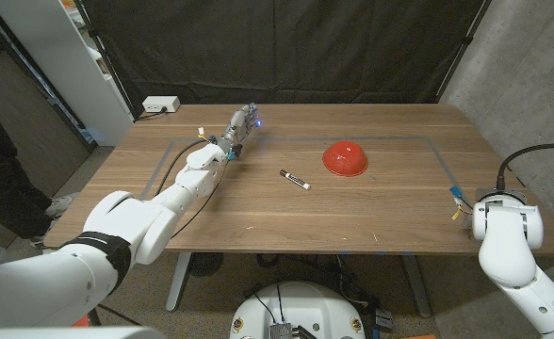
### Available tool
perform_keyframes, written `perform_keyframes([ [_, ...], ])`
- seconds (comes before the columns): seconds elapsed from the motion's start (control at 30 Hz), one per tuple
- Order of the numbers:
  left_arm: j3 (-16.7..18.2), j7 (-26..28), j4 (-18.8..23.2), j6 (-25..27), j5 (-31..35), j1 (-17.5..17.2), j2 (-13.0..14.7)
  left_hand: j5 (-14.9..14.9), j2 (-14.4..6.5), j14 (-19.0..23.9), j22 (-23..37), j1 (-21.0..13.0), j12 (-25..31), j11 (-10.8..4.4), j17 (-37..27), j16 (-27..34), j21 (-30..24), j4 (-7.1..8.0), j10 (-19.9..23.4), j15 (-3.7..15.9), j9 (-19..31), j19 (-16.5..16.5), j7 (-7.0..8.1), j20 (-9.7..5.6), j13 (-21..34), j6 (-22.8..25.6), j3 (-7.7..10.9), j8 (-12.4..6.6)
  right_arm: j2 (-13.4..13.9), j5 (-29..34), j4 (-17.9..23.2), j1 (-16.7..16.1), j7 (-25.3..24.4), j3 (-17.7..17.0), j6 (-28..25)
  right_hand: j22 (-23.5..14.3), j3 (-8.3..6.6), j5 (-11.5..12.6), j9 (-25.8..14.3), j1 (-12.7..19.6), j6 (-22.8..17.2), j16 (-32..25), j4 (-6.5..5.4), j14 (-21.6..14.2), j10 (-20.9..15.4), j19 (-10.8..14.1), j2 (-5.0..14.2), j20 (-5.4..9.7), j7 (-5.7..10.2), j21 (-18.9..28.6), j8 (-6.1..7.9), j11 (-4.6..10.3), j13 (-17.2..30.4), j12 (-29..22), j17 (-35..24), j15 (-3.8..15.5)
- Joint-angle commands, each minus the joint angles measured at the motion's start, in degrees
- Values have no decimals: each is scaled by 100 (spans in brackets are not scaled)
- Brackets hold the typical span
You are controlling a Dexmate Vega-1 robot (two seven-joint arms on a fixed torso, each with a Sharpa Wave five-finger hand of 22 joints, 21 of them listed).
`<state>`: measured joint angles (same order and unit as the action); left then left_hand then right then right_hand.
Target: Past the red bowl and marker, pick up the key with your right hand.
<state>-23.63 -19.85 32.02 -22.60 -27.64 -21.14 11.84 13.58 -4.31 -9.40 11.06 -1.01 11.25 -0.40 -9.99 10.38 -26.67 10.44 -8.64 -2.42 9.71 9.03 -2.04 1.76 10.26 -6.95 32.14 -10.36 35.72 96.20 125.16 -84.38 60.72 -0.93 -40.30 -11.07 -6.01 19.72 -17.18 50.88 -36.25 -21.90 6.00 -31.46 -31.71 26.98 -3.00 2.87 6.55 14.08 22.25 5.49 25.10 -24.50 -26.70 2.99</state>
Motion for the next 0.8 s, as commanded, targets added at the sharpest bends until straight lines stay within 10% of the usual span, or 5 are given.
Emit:
perform_keyframes([
  [0.03,52,-36,87,-15,-25,-44,2,32,-459,7,7,42,24,-10,-24,32,26,-4,15,-23,29,-14,15,13,29,16,-47,-11,32,-51,-156,21,-281,141,-41,-16,42,38,-26,95,-75,-25,7,-104,-33,69,19,52,7,23,39,15,42,-73,-54,922],
  [0.8,139,-253,-484,-257,-80,198,-163,37,-442,26,7,49,29,-14,-24,37,34,-2,34,-11,28,-25,16,16,29,42,-83,-17,135,-58,-311,29,-475,321,-317,-41,89,95,-205,700,-366,-254,170,-398,-270,90,211,178,198,60,347,219,336,-408,-500,964],
])
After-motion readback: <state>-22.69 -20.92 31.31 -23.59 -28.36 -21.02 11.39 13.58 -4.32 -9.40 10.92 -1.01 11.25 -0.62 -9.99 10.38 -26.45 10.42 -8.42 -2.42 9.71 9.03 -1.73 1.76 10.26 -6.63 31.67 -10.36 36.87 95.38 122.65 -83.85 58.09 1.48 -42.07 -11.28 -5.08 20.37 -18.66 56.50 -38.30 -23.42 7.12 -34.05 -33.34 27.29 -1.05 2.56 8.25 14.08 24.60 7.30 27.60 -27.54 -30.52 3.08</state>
